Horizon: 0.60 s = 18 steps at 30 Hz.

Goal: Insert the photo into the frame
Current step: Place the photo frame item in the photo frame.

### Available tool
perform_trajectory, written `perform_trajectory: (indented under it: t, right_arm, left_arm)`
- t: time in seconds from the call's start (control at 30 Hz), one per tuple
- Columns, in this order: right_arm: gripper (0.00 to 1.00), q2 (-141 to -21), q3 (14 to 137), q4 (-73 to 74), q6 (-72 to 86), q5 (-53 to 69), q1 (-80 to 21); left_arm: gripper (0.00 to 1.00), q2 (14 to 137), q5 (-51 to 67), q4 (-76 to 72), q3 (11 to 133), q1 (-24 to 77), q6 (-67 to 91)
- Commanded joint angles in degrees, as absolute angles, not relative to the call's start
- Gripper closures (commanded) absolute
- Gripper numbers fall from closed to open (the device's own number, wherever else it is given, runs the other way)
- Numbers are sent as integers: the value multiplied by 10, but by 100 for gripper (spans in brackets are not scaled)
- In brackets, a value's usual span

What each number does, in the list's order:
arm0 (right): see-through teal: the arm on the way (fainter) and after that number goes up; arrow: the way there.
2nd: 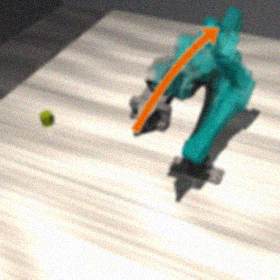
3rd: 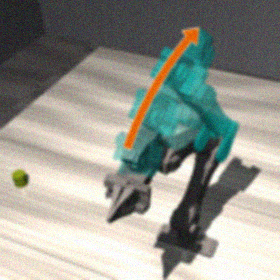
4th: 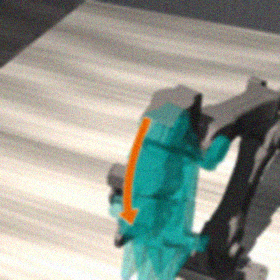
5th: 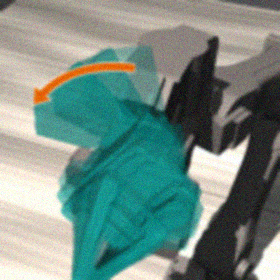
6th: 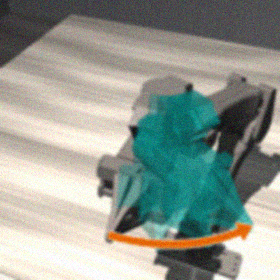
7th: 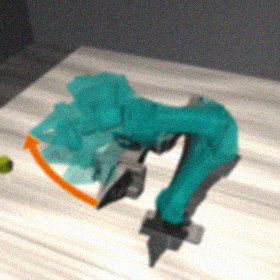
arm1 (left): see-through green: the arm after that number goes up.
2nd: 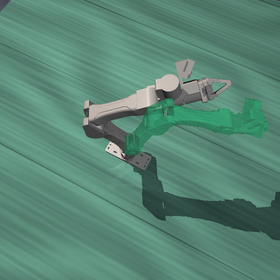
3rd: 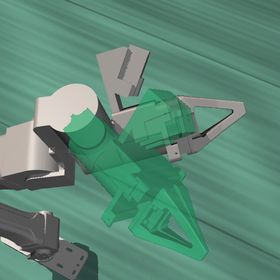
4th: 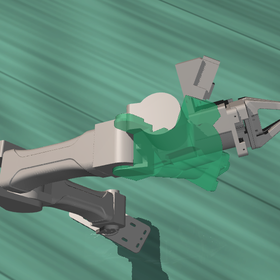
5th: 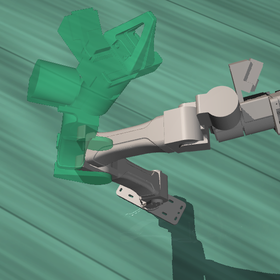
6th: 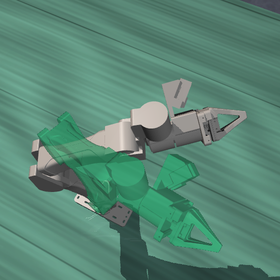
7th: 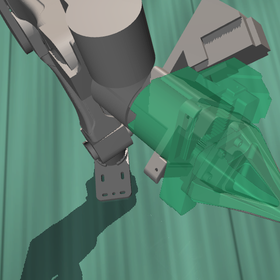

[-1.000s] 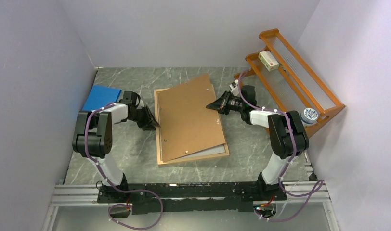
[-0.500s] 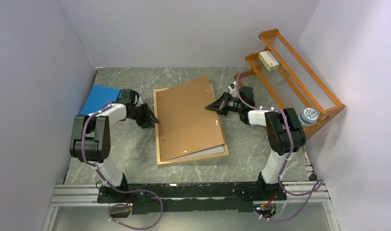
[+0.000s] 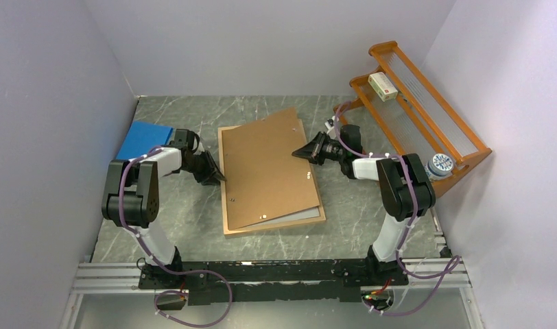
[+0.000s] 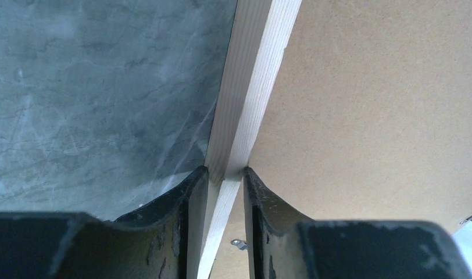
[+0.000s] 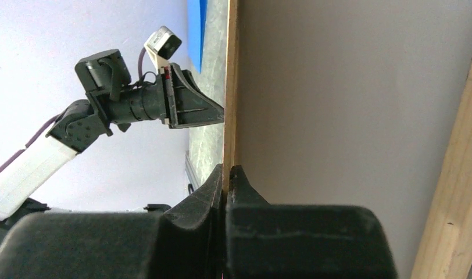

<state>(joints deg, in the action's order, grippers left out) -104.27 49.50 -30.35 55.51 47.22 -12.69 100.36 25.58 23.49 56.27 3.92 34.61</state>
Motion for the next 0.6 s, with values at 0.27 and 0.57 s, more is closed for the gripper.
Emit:
perform_trajectory:
  t: [0.27,0.57]
  right_arm:
    - [100,-1071,470,-507,603,455,-136]
    - [100,-1078,466,-555,619,437,-134]
  left_arm:
    - [69,1007,254,241,569,40,329]
    - [65,1001,253,243,571,41,331]
